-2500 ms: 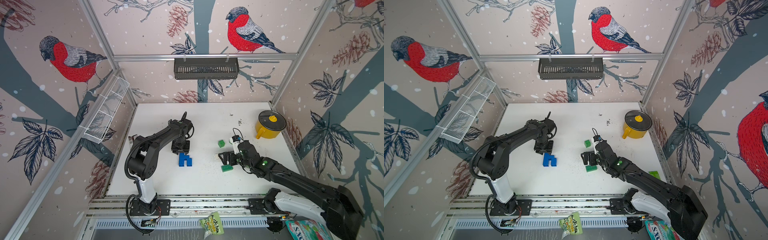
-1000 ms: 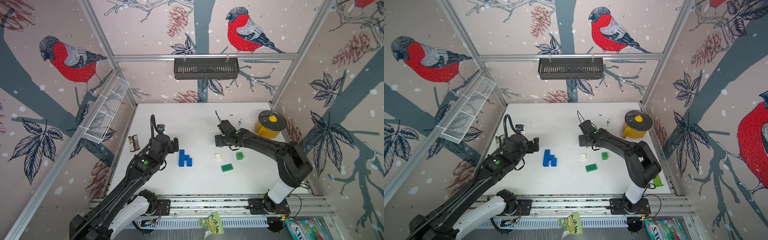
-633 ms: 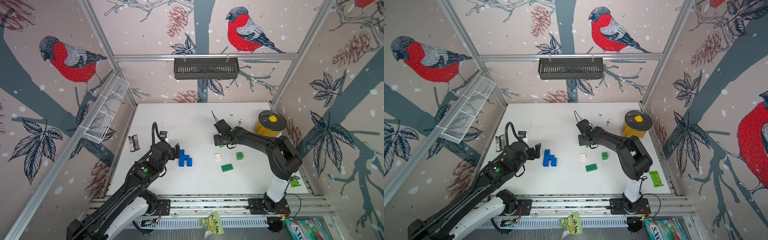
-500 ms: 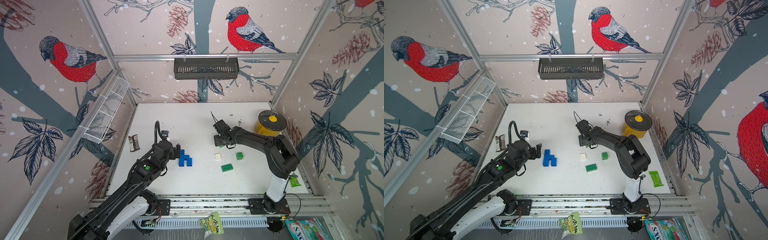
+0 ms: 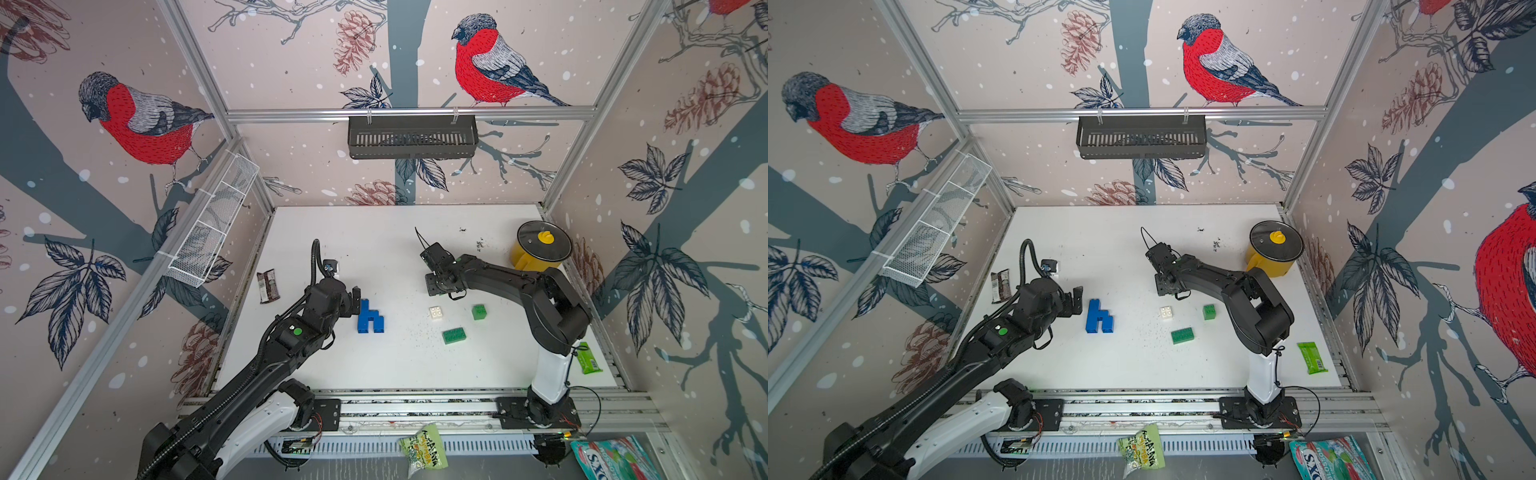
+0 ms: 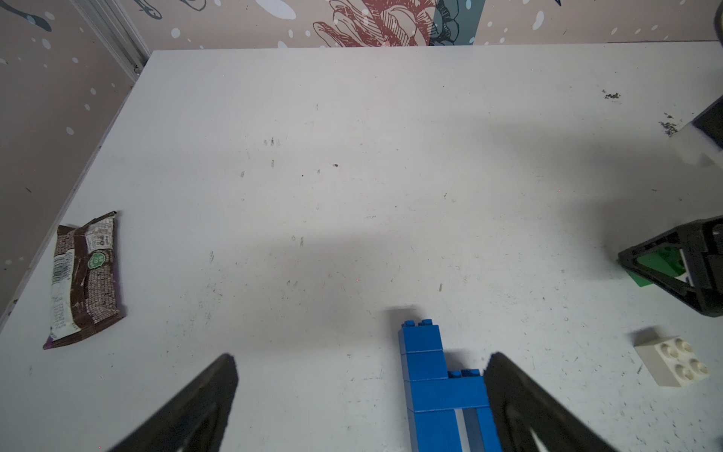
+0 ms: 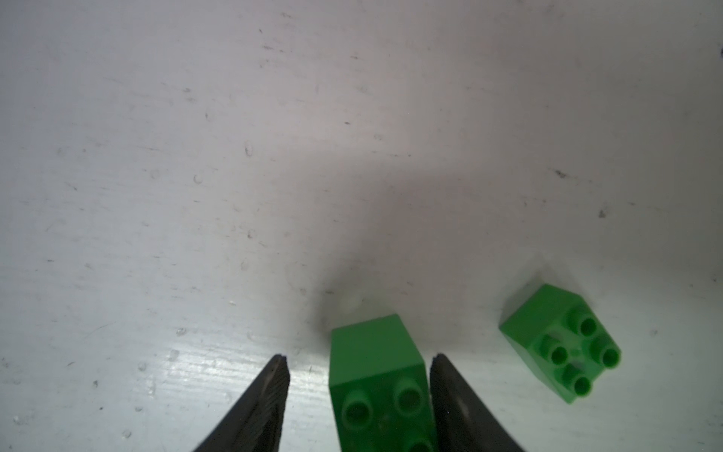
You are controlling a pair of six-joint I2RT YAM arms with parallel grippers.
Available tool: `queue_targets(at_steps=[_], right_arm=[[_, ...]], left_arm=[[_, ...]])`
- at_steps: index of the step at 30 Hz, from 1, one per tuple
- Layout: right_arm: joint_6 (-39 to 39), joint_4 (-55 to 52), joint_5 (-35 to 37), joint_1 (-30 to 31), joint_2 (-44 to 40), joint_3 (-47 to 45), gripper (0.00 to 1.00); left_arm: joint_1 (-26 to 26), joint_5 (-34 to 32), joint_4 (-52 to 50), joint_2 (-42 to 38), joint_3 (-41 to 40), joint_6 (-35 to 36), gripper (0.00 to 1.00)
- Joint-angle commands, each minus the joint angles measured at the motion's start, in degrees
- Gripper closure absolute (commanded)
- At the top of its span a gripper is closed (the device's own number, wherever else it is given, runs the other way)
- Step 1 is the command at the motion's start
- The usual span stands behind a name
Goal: Assemble the letter h with lego
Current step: Pick up the lego brick from the center of the board, then place the lego brick at the center of the board.
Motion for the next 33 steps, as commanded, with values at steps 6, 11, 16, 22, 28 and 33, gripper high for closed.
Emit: queue_targets(at_steps=[6, 11, 16, 22, 28, 33], right_arm=[[2.6, -1.3, 2.3, 1.0, -0.5, 0.1, 0.45], [3.6, -1.7, 3.5, 1.5, 0.2, 0.2, 0.51], [4.2, -1.8, 3.9, 1.5, -0.2, 0.1, 0.59], [5.2, -2.0, 3.9, 1.8, -0.5, 0.0, 0.67], [8.1, -3.8, 6.9, 4.8, -2.4, 0.3, 0.76], [12.8, -3.2, 5.8, 8.0, -4.6, -0.5, 0.81]], left_arm=[[1.1, 0.7, -0.2, 1.6, 1.1, -1.2, 0.02], [1.5, 1.2, -0.5, 2.6, 1.5, -1.4, 0.02], [1.9, 1.4, -0.8, 3.2, 1.8, -1.6, 0.02], [2.0, 1.3, -1.0, 3.4, 1.9, -1.8, 0.02], [2.1, 1.4, -1.1, 3.5, 2.0, -1.9, 0.02], [2.3, 1.5, -1.4, 3.9, 2.3, -2.0, 0.02]])
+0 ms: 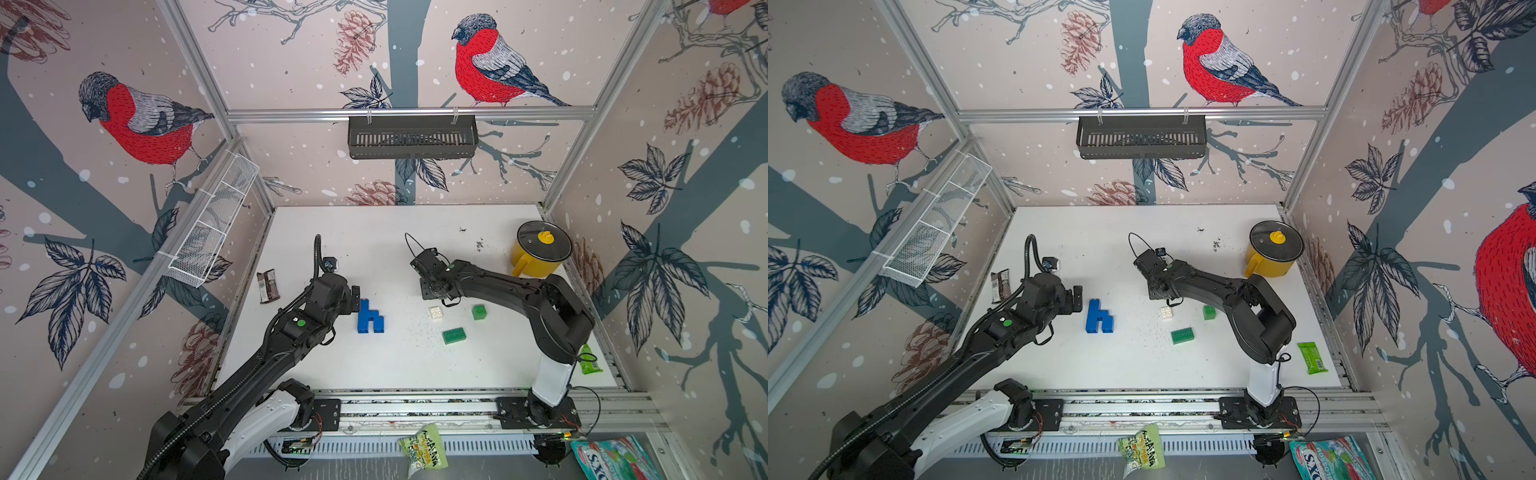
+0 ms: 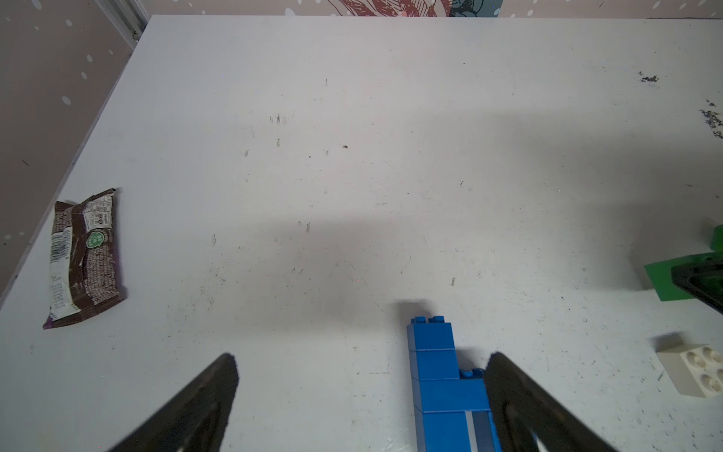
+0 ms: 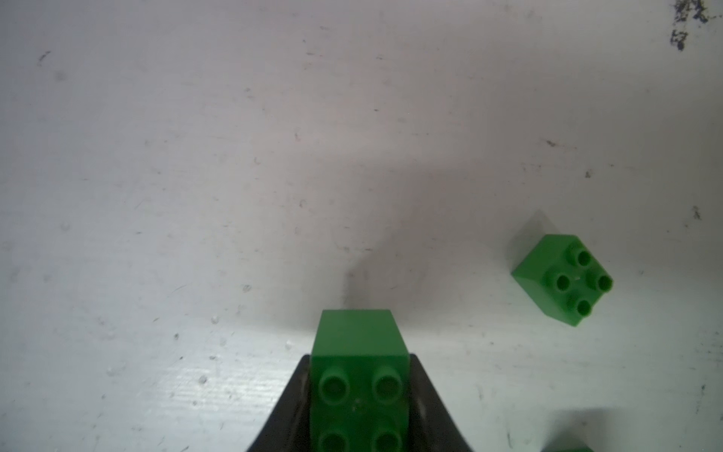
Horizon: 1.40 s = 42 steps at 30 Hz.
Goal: Assemble the letter h with lego
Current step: Place the lego brick at the center of the board.
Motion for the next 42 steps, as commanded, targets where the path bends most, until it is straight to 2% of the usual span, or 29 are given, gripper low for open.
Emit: queue_targets(at_steps=[1, 14, 26, 33, 39, 42], right_arm=[[4.6, -0.1, 0.1, 1.4, -1.6, -0.6, 0.81], [11.4, 0.0, -0.5, 4.6, 1.0, 0.2, 0.83], [14.3, -1.9, 0.1, 5.3, 3.2, 0.9, 0.80], [14.5, -3.1, 0.6, 5.5, 4.3, 1.8, 0.72], [14.3, -3.8, 0.6, 5.5, 4.3, 2.4, 0.48], [13.9, -3.7, -0.2, 5.6, 3.9, 2.7, 0.39]], left_arm=[[0.3, -0.1, 0.2, 0.2, 0.6, -0.6, 0.02], [0.3, 0.3, -0.2, -0.1, 0.8, -1.0, 0.02], [0.4, 0.8, -0.2, -0.1, 0.9, -1.1, 0.02], [0.4, 0.9, -0.3, 0.0, 1.0, -1.0, 0.02], [0.4, 0.8, -0.4, 0.3, 1.0, -1.0, 0.02], [0.6, 0.8, -0.4, 0.5, 1.0, -1.1, 0.01]])
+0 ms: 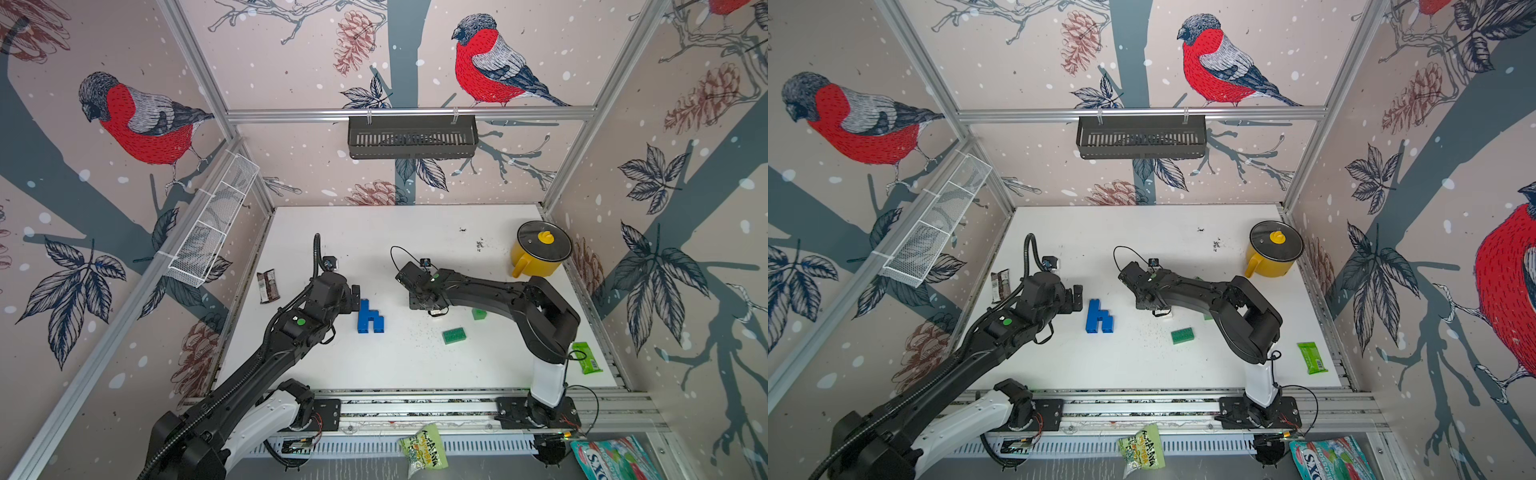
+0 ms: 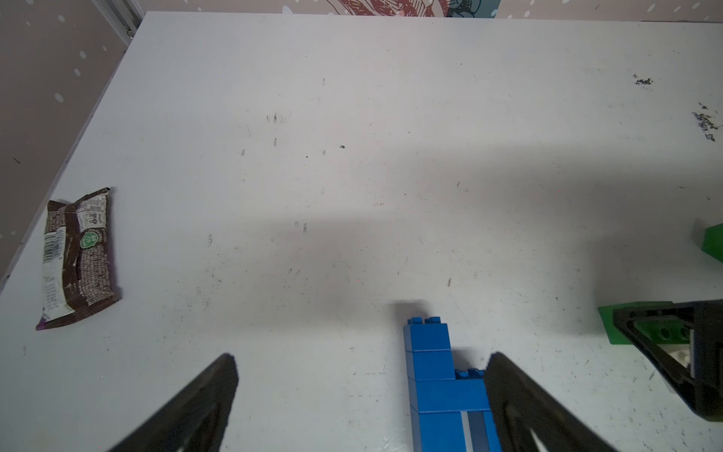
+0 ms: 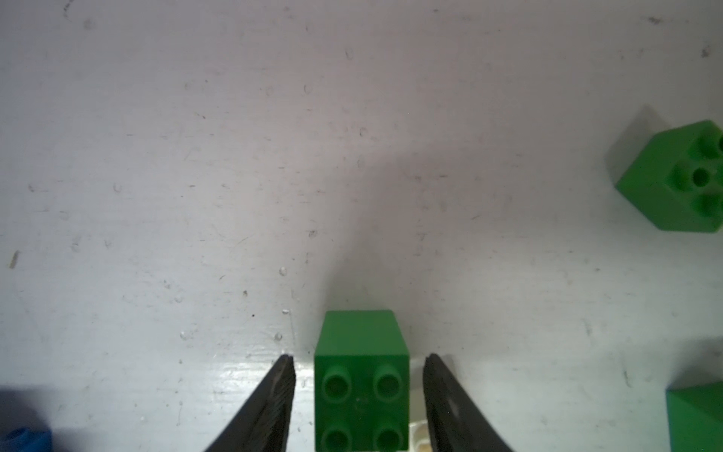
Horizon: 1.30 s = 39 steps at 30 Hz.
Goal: Assemble the letter h with lego
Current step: Place the lego brick at the center of the board, then pick up the lego brick from the center of the board.
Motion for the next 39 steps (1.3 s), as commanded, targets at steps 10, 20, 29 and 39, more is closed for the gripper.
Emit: queue_targets(at_steps=[10, 20, 29, 39], right_arm=[[-5.7, -0.8, -3.2, -1.6, -11.4, -0.8, 0.27], [-12.0, -2.4, -5.0, -19.0, -29.3, -17.8, 0.21], [-13.8, -0.6, -4.6, -21.4, -26.8, -23.2, 0.20], [-13.5, 1.6, -5.0, -21.4, -26.2, -28.0, 0.29]], left_arm=[[0.3, 0.2, -0.8, 0.2, 0.9, -0.9, 0.02], [0.8, 0.1, -1.0, -0.7, 1.3, -1.5, 0.02], [0.9, 0.9, -1.2, 1.0, 1.9, -1.5, 0.02], [0.9, 0.8, -1.2, 1.6, 1.9, -1.5, 0.02]])
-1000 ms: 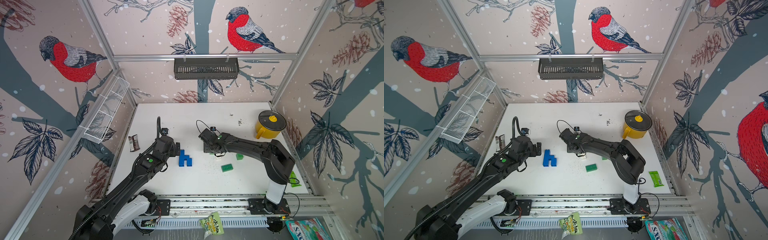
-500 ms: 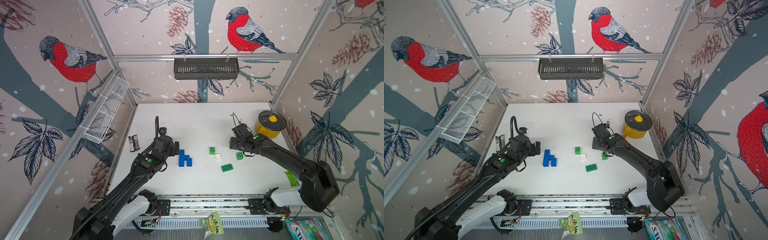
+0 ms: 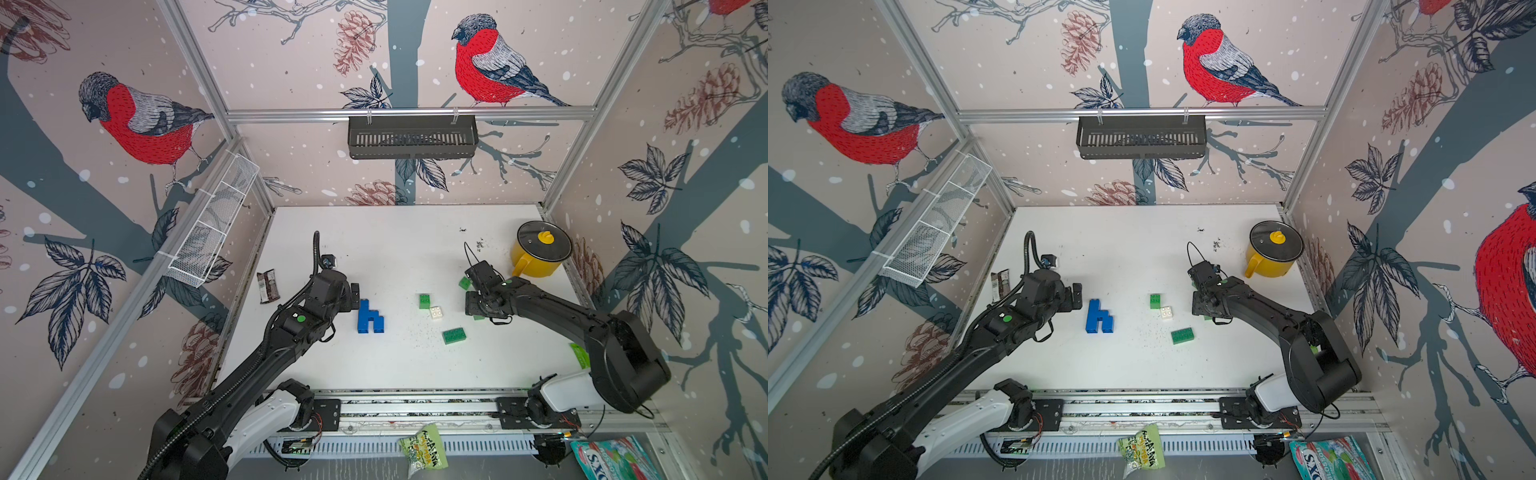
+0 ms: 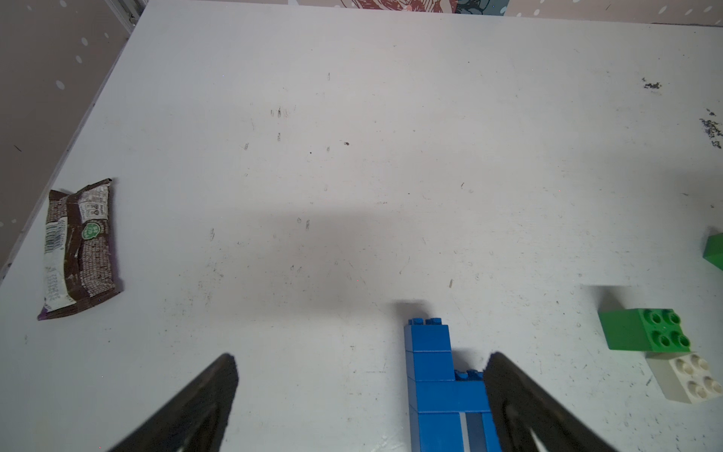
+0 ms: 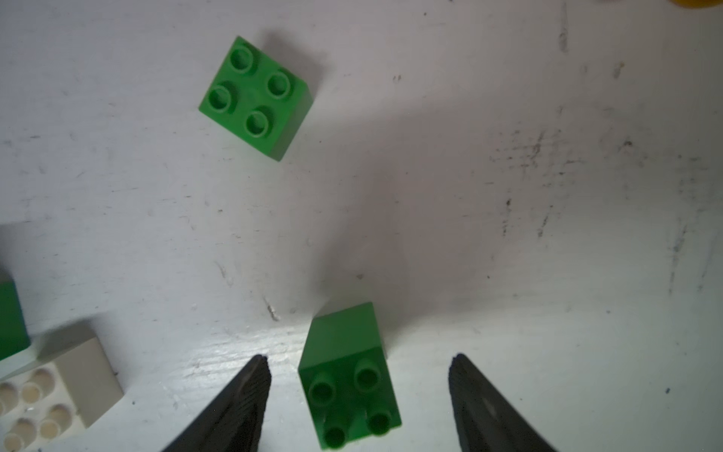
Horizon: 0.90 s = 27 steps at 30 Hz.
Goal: Assemble the letter h with lego
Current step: Pick up the lego brick from the center of the board.
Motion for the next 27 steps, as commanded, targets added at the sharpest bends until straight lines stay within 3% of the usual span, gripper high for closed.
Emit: queue_targets(at_steps=[1, 27], right_arm=[[0.0, 0.9, 0.7, 0.6, 0.4, -0.6, 0.30], [0.8, 1.3, 3.0, 2.6, 2.0, -0.2, 0.58]], left_arm=[[0.1, 0.4, 0.4, 0.4, 0.5, -0.3, 0.02], [0.2, 0.5, 0.3, 0.5, 0.4, -0.3, 0.02]])
